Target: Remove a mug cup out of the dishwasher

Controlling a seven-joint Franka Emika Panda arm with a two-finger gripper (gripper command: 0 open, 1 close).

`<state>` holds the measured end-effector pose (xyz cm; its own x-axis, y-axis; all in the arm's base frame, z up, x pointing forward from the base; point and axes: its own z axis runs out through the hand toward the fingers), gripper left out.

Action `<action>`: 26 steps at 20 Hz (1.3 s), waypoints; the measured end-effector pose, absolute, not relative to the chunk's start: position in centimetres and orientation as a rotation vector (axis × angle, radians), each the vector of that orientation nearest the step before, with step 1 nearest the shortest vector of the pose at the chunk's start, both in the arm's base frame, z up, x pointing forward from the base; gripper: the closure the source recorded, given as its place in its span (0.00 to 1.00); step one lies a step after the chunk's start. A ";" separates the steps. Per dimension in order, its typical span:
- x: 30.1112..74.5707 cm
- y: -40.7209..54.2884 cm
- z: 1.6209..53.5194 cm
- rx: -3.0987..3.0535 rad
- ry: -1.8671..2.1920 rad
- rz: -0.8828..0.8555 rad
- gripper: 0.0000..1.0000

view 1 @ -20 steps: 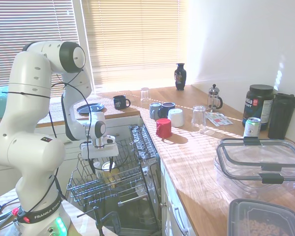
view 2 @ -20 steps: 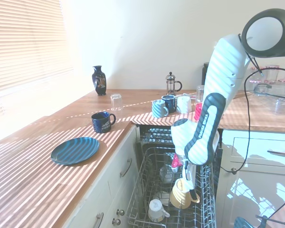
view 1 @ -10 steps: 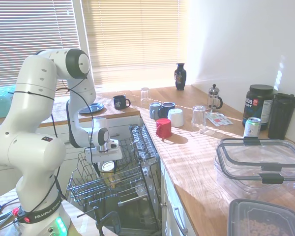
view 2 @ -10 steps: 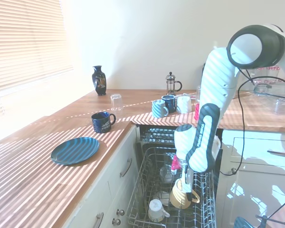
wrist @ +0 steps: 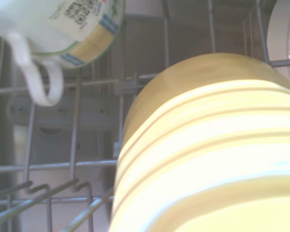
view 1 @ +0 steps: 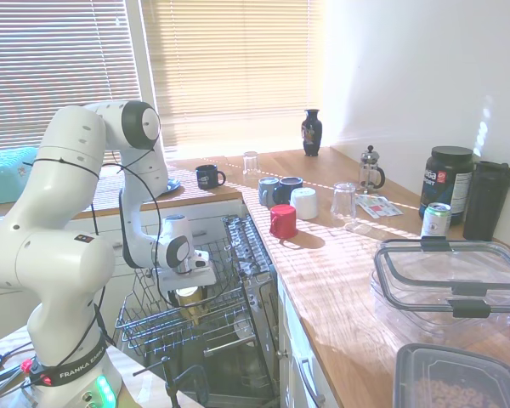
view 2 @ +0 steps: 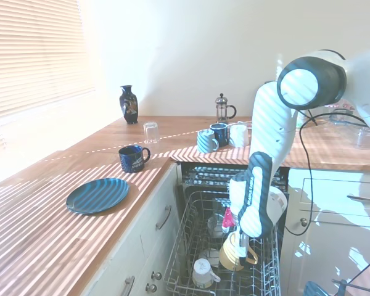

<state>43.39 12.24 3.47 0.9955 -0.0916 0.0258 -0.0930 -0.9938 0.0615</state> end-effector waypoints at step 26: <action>43.2 12.7 2.6 3.068 -0.176 -0.081 1.00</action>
